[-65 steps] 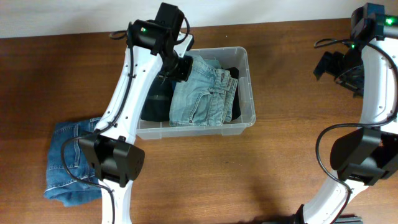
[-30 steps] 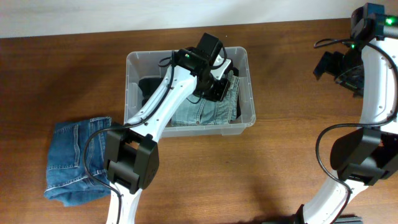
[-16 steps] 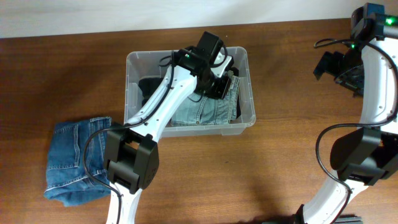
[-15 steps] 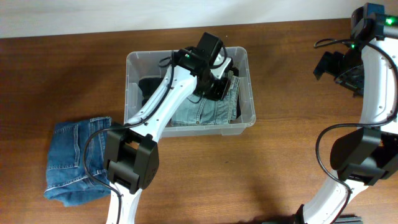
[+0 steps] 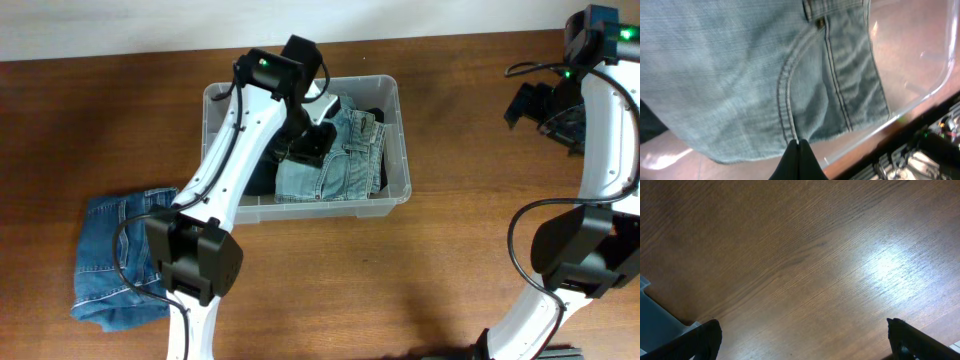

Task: Pack container
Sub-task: 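Press and tuck the light-blue jeans down with the left gripper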

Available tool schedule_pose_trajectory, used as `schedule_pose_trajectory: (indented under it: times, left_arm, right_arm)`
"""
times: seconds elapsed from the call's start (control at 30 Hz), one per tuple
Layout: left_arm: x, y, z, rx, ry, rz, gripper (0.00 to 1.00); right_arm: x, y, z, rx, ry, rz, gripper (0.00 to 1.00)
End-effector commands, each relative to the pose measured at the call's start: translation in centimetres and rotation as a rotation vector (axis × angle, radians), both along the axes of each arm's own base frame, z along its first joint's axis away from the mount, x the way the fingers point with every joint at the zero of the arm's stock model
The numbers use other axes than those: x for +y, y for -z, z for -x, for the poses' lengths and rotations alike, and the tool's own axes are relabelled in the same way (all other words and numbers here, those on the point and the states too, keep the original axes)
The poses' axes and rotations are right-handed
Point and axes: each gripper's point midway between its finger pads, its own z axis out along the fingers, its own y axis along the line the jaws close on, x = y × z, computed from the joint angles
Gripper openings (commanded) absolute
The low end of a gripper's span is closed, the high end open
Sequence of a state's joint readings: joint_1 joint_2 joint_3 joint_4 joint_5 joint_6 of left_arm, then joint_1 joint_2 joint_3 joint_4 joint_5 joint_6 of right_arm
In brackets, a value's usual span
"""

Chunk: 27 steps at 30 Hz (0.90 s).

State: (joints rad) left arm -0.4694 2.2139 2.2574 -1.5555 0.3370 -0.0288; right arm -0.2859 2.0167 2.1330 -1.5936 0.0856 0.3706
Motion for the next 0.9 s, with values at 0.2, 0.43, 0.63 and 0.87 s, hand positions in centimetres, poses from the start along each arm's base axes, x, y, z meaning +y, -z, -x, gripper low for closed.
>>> schedule_pose_trajectory:
  times: [0.2, 0.43, 0.63, 0.87]
  left_arm:
    - [-1.7, 0.8, 1.8, 0.024, 0.082, 0.034, 0.01]
    - [-2.2, 2.1, 3.1, 0.095, 0.090, 0.061, 0.01]
    - [-3.3, 3.5, 3.5, 0.111, 0.102, 0.096, 0.01]
    - [-4.5, 5.3, 2.8, 0.090, 0.088, 0.141, 0.01]
  right_arm:
    - [-0.1, 0.1, 0.1, 0.004, 0.015, -0.001, 0.98]
    - [-0.1, 0.1, 0.1, 0.004, 0.015, -0.001, 0.98]
    - [-0.1, 0.1, 0.1, 0.004, 0.015, -0.001, 0.98]
    - [-0.1, 0.1, 0.1, 0.004, 0.015, -0.001, 0.98]
